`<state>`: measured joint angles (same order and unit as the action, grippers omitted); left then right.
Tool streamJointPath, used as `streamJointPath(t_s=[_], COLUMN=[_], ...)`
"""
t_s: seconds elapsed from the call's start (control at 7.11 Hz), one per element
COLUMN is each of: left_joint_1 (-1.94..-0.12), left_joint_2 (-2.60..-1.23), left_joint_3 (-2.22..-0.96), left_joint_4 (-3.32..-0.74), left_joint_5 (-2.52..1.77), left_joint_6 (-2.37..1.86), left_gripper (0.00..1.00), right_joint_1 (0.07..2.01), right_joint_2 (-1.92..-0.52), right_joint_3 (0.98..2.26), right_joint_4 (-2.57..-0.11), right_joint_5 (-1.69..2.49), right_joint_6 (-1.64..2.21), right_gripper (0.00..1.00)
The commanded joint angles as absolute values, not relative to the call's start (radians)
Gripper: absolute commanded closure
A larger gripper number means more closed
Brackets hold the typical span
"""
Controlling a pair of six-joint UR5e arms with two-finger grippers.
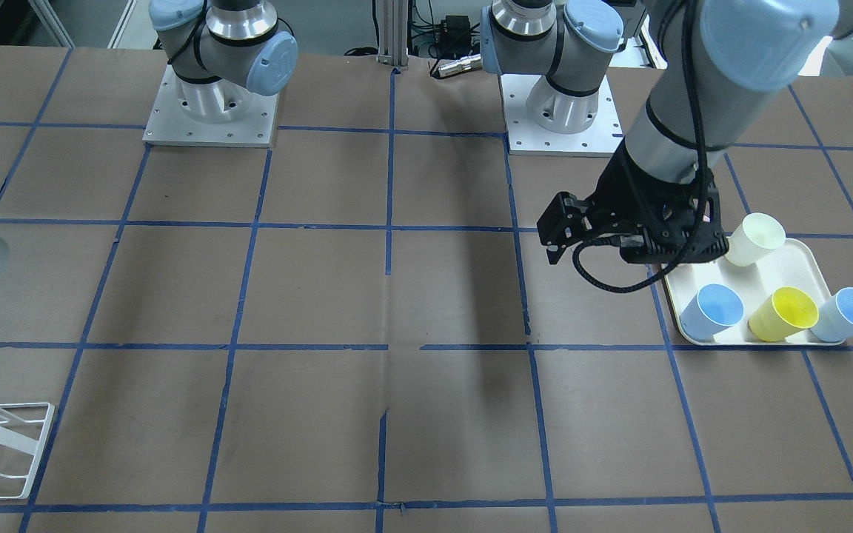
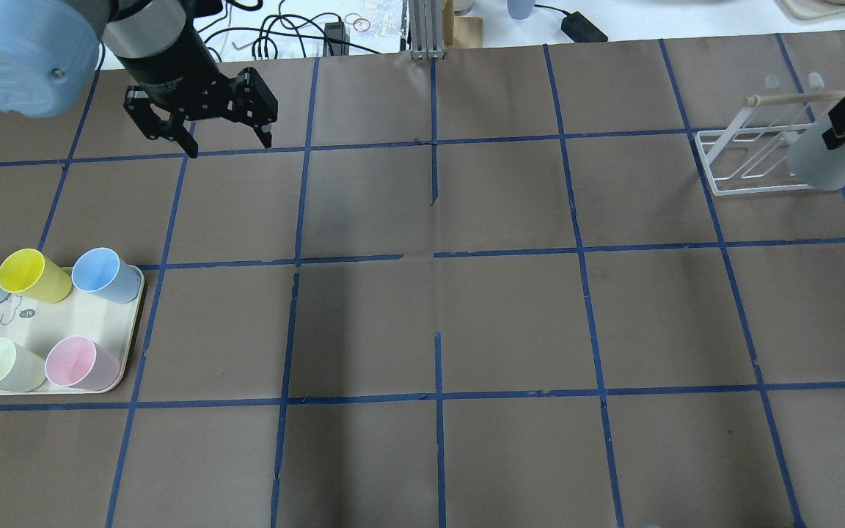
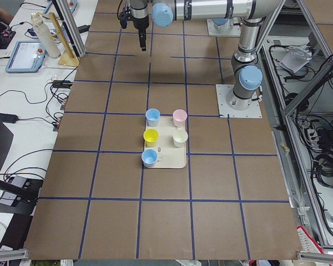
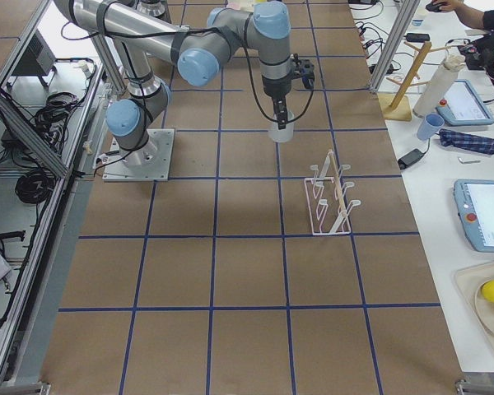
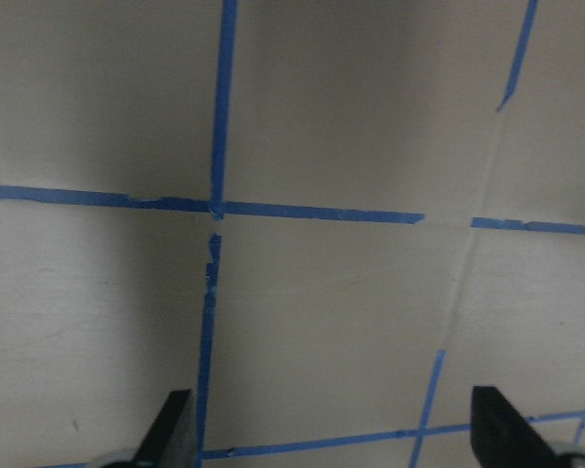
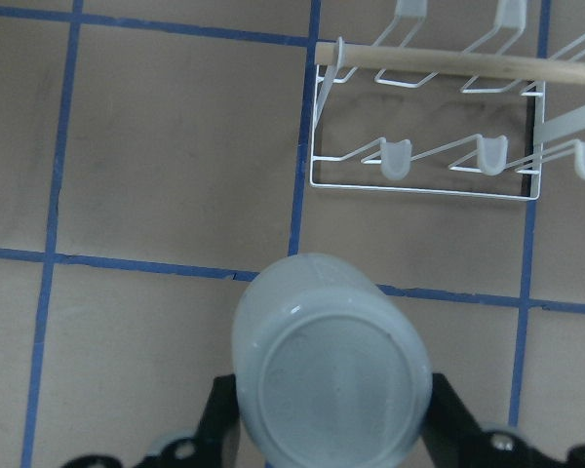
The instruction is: Transfer IKEA cup to right arm and place on rack
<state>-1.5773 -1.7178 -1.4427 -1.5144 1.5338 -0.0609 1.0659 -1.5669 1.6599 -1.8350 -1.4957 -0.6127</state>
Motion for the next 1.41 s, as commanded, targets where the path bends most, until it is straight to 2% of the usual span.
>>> streamJointPath(t_s=[0.0,0.42,1.27], left_joint_1=[-1.608,-1.598,-1.533], left_joint_2=[-1.655,-1.599,-1.600], left_joint_3=[-1.428,-1.451,-1.460], left_joint_4=[-1.519,-1.668,-1.647], left_joint_5=[1.537,1.586,1.540], left_joint_6=[-0.075,-0.072,-0.058], left_gripper=[0.00,0.00,0.00], right_joint_1=[1.057,1.057,1.058], right_joint_2=[-1.493,-1.433,-1.336], right_joint_3=[1.654,1.648,1.647], right_joint_4=[-1.920,-2.032,-2.144], right_joint_5=[-1.497,-1.502,-1.488], right_joint_6=[-0.635,-0.643,-0.629], right_gripper=[0.95,0.94,0.93])
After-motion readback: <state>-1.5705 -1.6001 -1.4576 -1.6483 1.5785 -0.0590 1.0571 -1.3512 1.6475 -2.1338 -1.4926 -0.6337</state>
